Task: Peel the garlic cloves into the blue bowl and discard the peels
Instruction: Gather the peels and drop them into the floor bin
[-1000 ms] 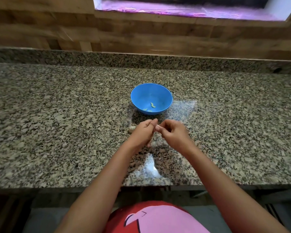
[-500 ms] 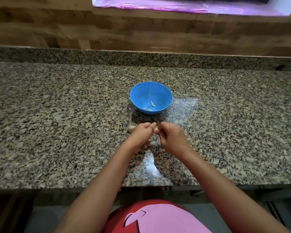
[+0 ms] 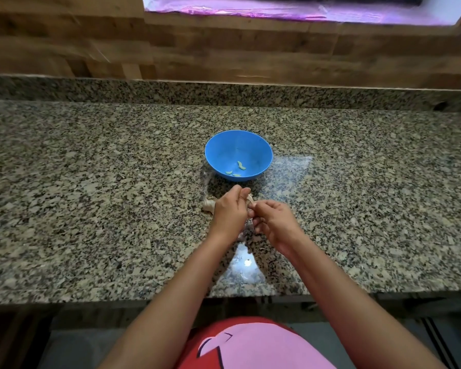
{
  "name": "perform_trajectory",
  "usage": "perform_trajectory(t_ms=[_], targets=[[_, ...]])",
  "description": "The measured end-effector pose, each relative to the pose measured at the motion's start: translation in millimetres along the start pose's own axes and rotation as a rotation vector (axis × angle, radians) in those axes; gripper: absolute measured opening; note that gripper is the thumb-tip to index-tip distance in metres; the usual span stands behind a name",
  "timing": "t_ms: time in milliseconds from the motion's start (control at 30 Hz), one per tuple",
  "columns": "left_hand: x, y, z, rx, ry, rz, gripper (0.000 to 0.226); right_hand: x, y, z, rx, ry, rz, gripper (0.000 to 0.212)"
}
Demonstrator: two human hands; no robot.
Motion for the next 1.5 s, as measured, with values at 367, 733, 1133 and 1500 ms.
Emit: perform_trajectory(t_ms=[367,733,1133,1500], targets=[[-1,-6,8,0.202,0.090,-0.113,0.023,-3,-1,3,-0.333,0.185,0.451,0.016],[0,-5,2,0.191,0.036,-0.097,0.022,-10,0,2,-0.289,0.172,0.443,0.013],[11,-16,10,0.106,-0.036,-0.178,0.022,-14,4,2,-0.321,0.200,0.594,0.014],[8,-29,10,-0.221,-0.299,0.108,0.023,-20,-1,-10,-0.304,0.189,0.686,0.012]])
Point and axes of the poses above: each hand's wrist, its own z-axis away from the middle knuckle, its own x-axis out of the palm, y = z × x, the point moved 3 cm from there along -z, towards the middle knuckle, and after that the axes turned 10 degrees about y, right-handed, at the moved point
